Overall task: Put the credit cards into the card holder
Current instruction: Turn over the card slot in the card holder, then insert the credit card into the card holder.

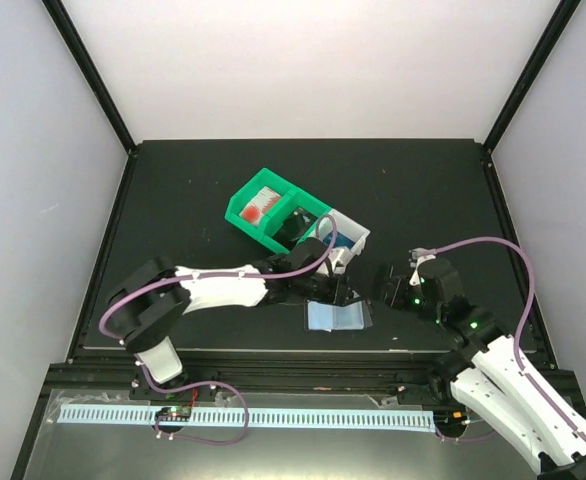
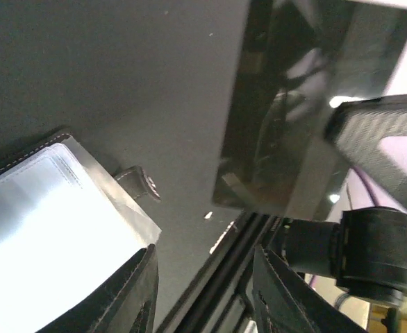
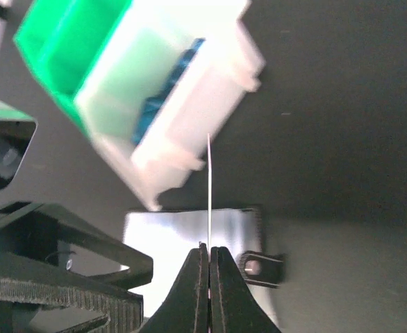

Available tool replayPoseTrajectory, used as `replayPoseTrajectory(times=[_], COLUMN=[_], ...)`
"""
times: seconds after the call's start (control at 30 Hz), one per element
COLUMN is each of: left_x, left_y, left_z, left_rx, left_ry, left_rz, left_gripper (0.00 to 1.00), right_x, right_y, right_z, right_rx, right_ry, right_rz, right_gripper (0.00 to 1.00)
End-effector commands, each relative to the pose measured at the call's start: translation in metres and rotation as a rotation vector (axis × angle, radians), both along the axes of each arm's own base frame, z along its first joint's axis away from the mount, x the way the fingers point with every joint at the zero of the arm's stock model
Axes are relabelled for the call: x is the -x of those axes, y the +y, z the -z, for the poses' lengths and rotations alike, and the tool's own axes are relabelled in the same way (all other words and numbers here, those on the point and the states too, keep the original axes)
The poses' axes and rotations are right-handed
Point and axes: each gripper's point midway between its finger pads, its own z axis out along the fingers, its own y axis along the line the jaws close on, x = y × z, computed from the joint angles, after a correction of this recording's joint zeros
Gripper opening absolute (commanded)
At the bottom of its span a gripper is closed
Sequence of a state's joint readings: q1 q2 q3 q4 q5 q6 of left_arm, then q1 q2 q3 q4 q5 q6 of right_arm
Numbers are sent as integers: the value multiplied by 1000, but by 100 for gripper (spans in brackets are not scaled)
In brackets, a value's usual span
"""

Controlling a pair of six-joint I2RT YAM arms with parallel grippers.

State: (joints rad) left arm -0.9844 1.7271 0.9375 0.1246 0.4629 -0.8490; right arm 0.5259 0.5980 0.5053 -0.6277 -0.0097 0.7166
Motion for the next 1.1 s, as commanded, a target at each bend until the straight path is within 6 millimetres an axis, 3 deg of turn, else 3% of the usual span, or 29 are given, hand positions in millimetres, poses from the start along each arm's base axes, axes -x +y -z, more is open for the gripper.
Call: replayPoseTrajectory(times=[0.0, 0.17, 0.27, 0.4, 0.7, 0.87, 1.07], left_x=[-3, -1, 4, 6, 5, 5, 7], left_y=[25, 78, 95, 110, 116, 118, 121], left_z=[-12, 26, 44, 61, 76, 85, 94], left_rx=[-50, -247, -308, -370, -418, -459, -484], left_ry=[-96, -95, -74, -59, -51, -42, -29], left_rz=[-65, -185, -209, -242, -251, -247, -238], left_gripper=[40, 46, 46, 38, 34, 25, 24], right_x=[9, 29, 35, 33, 23, 16, 15], right_y=[41, 74, 82, 83, 96, 88, 88], right_z=[-26, -2, 19, 39, 66, 83, 96], right_rx=[-168, -351, -419, -410, -393, -297, -276], right_ry=[-62, 26, 91, 134, 224, 252, 298], right_rz=[-208, -353, -368, -348, -339, -303, -287], right_gripper=[1, 1, 1, 1, 1, 1, 1])
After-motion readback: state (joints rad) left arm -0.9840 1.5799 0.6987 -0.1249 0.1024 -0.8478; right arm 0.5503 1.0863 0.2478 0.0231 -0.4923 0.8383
